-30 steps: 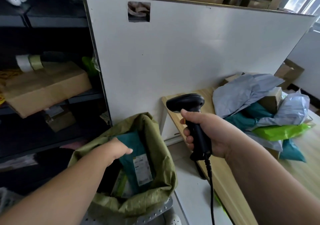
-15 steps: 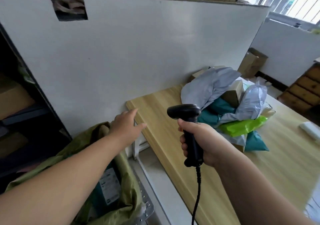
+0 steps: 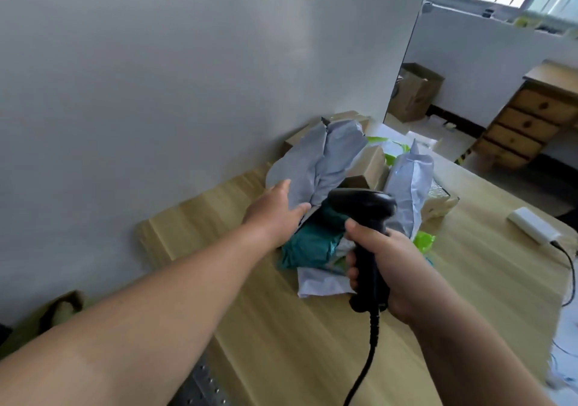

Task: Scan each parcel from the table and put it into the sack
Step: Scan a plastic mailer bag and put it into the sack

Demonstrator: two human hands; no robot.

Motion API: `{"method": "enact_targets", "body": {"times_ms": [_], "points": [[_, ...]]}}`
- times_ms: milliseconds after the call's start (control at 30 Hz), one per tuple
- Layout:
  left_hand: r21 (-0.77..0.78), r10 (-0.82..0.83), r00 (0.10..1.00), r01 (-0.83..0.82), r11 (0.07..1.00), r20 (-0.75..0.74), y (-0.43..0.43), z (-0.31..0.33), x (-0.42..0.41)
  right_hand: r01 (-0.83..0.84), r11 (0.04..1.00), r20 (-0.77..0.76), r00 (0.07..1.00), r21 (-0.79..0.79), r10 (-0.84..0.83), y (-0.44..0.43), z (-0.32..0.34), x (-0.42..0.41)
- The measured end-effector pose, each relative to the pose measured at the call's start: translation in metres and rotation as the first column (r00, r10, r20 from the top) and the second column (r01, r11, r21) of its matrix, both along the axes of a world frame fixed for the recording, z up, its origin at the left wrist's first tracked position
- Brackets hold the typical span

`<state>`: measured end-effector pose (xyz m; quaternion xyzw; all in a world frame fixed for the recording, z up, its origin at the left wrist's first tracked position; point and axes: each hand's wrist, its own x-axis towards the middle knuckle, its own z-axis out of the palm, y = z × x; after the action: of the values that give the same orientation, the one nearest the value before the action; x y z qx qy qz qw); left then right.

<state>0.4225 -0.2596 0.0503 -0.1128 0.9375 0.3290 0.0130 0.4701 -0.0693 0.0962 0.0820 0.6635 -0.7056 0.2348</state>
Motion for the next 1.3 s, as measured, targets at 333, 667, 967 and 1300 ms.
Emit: {"method": "enact_targets", "body": {"times_ms": [333,667,967,1300], "points": [[0.028,0.091,0.996,-0.091,0.995,-0.023,0.023,-0.017,-0.088,0.000,1.000,0.023,1.000,-0.017,0.000,0.020,-0.019,-0.043],[0.353,0.422,0.898,-0.356,0.865,-0.127,-0.014,-0.037,-0.075,-0.058,0.997,-0.014,0.998,-0.045,0.057,0.005,-0.016,-0.043],[0.790,0.743,0.619,-0.576,0.209,0.255,-0.095,-0.069,0.047,-0.167,0.985,0.013,0.986,-0.048,0.168,-0.063,-0.013,0.001],[0.645,0.502,0.564,-0.764,0.018,0.655,-0.159,-0.108,0.128,-0.208,0.978,0.100,0.974,0.032,0.204,-0.119,-0.048,0.043]]}}
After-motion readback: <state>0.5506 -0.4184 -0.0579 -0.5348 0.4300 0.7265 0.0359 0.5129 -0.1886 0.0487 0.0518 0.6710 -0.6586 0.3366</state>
